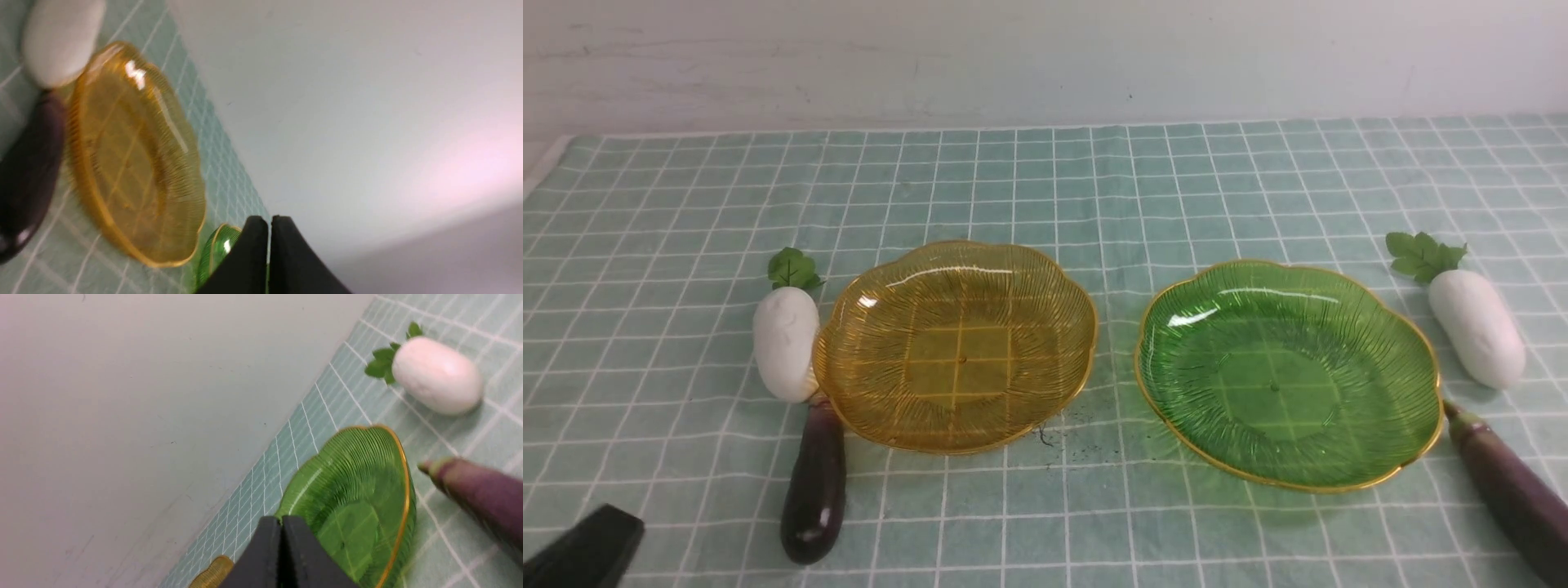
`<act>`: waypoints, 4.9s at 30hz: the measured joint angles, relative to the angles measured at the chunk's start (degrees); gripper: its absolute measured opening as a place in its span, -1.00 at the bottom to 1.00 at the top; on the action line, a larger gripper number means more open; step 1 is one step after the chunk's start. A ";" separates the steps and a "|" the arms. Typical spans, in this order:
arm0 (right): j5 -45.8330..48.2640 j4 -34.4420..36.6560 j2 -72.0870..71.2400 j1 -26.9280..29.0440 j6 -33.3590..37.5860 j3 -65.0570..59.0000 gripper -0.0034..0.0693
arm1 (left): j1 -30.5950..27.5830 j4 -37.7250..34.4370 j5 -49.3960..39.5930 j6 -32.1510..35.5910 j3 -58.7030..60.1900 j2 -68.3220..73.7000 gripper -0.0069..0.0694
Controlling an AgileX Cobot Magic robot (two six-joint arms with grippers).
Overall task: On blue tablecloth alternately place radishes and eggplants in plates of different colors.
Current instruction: 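Put the eggplants into the green plate, then place the white radish onto the plate beside the other radish with the right gripper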
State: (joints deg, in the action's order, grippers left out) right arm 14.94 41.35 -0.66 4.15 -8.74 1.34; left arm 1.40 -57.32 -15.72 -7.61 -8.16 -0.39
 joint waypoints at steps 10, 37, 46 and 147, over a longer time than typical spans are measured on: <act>14.31 -11.60 16.30 0.00 22.84 23.96 -0.95 | 0.00 9.53 -17.88 12.50 -15.04 22.04 -0.84; 24.53 -43.58 79.96 0.00 10.61 37.57 0.11 | 0.00 19.15 -36.52 24.98 -21.52 56.91 -0.84; 24.15 -45.02 90.81 0.00 7.91 37.57 0.57 | 0.00 20.86 -36.80 24.98 -21.52 56.91 -0.84; 39.47 -18.95 106.46 1.97 13.45 89.66 0.39 | 0.00 20.81 -38.45 25.17 -21.52 56.91 -0.84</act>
State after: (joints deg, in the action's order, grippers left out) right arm 54.41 22.40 105.80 6.12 4.71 91.00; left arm 1.40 -36.51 -54.17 17.56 -29.67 56.52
